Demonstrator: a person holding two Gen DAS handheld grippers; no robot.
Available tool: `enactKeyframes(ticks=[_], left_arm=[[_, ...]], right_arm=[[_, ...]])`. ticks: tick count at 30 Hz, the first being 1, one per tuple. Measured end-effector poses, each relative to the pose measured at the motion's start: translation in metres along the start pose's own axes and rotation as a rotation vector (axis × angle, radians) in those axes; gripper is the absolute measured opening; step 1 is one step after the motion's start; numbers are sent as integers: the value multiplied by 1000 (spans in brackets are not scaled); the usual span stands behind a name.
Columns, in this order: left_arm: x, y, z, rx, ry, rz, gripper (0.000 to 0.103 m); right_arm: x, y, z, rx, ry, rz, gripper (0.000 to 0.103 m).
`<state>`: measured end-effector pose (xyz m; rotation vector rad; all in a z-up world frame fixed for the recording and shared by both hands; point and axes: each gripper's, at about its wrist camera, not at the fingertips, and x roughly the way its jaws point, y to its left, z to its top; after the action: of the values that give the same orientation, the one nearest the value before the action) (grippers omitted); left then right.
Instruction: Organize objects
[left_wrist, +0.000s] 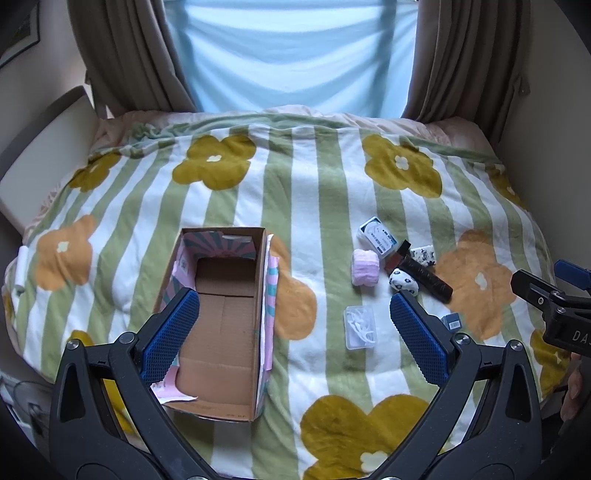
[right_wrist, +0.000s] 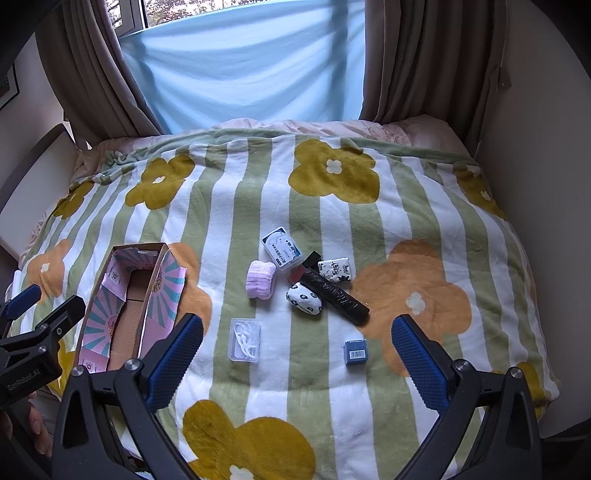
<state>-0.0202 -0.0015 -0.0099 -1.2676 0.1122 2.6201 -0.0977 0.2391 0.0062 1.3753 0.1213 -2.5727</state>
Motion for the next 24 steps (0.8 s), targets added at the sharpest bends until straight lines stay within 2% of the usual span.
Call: enactKeyframes(ticks=[17, 24], left_arm=[[0, -3, -3, 29, 5, -44, 102], [0, -8, -4, 39, 13, -55, 102]], right_arm=[[-1, 0, 0, 0, -2, 8, 102], [-7, -1, 8, -5, -38, 45, 102]])
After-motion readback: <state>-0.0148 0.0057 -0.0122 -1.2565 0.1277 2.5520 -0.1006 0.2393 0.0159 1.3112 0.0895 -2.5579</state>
